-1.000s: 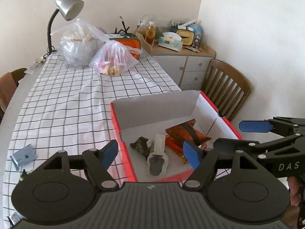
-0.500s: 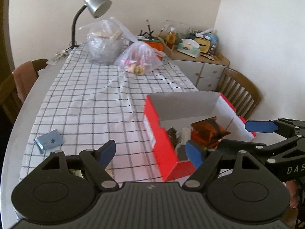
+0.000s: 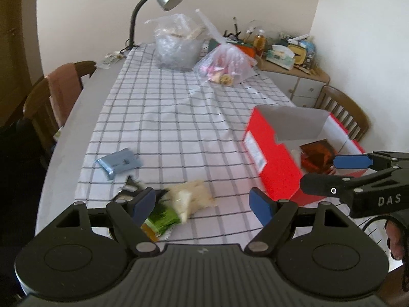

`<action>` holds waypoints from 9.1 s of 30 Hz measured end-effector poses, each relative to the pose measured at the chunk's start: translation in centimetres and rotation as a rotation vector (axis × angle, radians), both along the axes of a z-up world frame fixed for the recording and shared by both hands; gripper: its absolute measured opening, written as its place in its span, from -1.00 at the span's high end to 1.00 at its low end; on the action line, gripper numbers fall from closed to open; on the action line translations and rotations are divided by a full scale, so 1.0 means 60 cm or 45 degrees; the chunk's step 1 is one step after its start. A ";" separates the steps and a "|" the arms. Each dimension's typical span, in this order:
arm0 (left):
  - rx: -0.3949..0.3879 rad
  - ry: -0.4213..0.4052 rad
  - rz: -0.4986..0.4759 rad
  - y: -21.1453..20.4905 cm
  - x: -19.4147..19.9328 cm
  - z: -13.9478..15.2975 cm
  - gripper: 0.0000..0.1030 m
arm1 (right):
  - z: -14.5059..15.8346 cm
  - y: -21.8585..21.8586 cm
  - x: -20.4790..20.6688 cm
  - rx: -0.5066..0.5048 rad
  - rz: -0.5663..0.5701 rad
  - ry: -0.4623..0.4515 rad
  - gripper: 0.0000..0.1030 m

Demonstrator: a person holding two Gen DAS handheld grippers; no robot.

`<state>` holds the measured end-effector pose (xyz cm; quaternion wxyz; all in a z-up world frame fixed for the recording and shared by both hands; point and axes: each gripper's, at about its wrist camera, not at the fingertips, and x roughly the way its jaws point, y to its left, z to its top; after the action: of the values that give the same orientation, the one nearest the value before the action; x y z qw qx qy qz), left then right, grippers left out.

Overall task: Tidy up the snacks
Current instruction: 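Move both grippers back from the box to the snack pile, then grasp the white-and-blue wrapped packet with the left gripper while the right gripper grasps the cream patterned bag, then carry the white packet with the left gripper while the right gripper carries the cream bag into the box, then open the left gripper to drop the white packet while the right gripper releases the cream bag in the box, then move both grippers back from the box toward the black and green snack packs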

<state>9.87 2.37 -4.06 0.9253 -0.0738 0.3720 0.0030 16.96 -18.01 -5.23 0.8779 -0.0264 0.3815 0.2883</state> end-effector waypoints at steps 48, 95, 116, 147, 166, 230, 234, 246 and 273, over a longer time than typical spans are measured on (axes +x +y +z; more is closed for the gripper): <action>0.170 0.411 -0.433 0.159 0.034 -0.202 -0.55 | -0.199 0.245 0.111 -0.289 0.201 0.199 -0.72; -0.048 0.337 0.115 0.158 -0.019 -0.181 0.09 | -0.123 0.091 0.014 -0.125 0.010 0.194 0.04; -0.149 0.284 0.127 0.061 -0.011 -0.113 0.09 | -0.049 -0.033 0.002 -0.031 -0.029 0.114 0.04; -0.130 0.151 0.022 -0.084 0.049 -0.031 0.10 | -0.012 -0.160 0.053 -0.028 -0.126 0.033 0.03; -0.055 0.087 -0.139 -0.252 0.209 0.000 0.10 | -0.007 -0.307 0.161 -0.096 -0.257 -0.033 0.03; 0.024 0.028 -0.052 -0.325 0.163 0.014 -0.41 | 0.022 -0.288 0.099 0.056 0.091 -0.050 -0.76; 0.023 -0.006 -0.016 -0.300 0.138 0.022 -0.50 | 0.030 -0.261 0.083 0.082 0.121 -0.066 -0.86; 0.000 -0.049 0.097 -0.166 0.081 0.022 -0.53 | 0.033 -0.147 0.034 0.123 0.141 -0.059 -1.00; -0.141 0.342 0.382 0.131 0.119 -0.099 -0.54 | -0.097 0.128 -0.027 -0.140 0.265 0.119 -0.95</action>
<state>17.02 10.24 -10.00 0.8512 -0.1779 0.4763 0.1302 15.33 -10.35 -11.04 0.8217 -0.1005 0.4324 0.3575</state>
